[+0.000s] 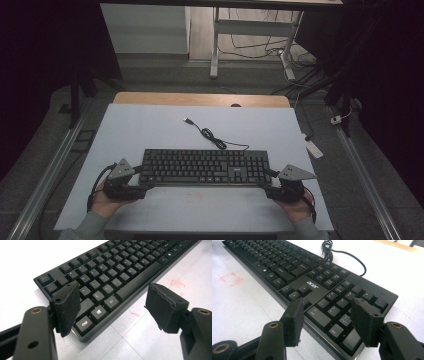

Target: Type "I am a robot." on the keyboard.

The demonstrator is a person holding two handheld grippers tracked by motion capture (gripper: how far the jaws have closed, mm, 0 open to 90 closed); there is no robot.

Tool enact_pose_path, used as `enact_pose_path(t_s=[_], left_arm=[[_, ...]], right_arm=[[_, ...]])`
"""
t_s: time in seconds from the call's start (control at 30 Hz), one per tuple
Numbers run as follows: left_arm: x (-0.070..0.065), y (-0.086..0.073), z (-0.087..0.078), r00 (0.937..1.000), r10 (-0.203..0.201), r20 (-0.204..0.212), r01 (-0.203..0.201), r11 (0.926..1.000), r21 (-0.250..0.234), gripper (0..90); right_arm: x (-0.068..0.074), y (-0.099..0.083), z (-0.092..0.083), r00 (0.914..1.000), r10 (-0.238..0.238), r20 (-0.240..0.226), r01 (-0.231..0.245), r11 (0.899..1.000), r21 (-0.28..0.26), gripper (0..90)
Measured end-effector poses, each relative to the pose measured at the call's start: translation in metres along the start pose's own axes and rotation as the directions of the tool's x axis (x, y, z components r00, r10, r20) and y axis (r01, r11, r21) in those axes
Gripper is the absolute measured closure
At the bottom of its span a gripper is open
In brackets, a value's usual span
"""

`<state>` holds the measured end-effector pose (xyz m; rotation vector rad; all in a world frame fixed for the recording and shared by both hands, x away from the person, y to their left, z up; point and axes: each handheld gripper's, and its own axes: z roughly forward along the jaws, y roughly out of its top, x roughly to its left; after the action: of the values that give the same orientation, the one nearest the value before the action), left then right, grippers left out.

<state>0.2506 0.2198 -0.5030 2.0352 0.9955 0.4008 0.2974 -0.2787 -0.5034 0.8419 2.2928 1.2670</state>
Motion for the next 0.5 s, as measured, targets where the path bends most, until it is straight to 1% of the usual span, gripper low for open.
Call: enact_pose_path(t_s=[0.17,0.23,0.27,0.33,0.37,0.5], left_arm=[[0.000,0.000,0.000,0.9999,-0.008,-0.007,0.008,1.0000,-0.002,28.1],[0.001,0.000,0.001,0.9998,-0.019,-0.011,0.019,0.9998,-0.005,28.4],[0.002,0.000,0.001,0.9994,-0.031,-0.014,0.031,0.9995,-0.008,29.4],[0.003,0.001,0.001,0.9991,-0.040,-0.016,0.040,0.9991,-0.012,30.9],[0.003,0.001,0.001,0.9991,-0.040,-0.016,0.040,0.9991,-0.012,31.8],[0.004,0.002,0.002,0.9985,-0.053,-0.017,0.053,0.9984,-0.019,34.7]], right_arm=[[0.001,0.002,0.001,1.0000,0.003,-0.009,-0.003,1.000,-0.009,44.3],[0.001,0.003,0.001,1.0000,0.004,-0.008,-0.004,1.000,-0.009,44.2],[0.002,0.004,0.002,1.0000,0.002,-0.008,-0.002,1.000,-0.014,44.3],[0.003,0.007,0.003,0.9999,0.004,-0.010,-0.004,1.000,-0.025,44.3],[0.003,0.009,0.004,1.0000,-0.002,-0.010,0.001,1.000,-0.024,44.2],[0.005,0.015,0.007,0.9998,0.005,-0.020,-0.005,0.999,-0.037,44.2]])
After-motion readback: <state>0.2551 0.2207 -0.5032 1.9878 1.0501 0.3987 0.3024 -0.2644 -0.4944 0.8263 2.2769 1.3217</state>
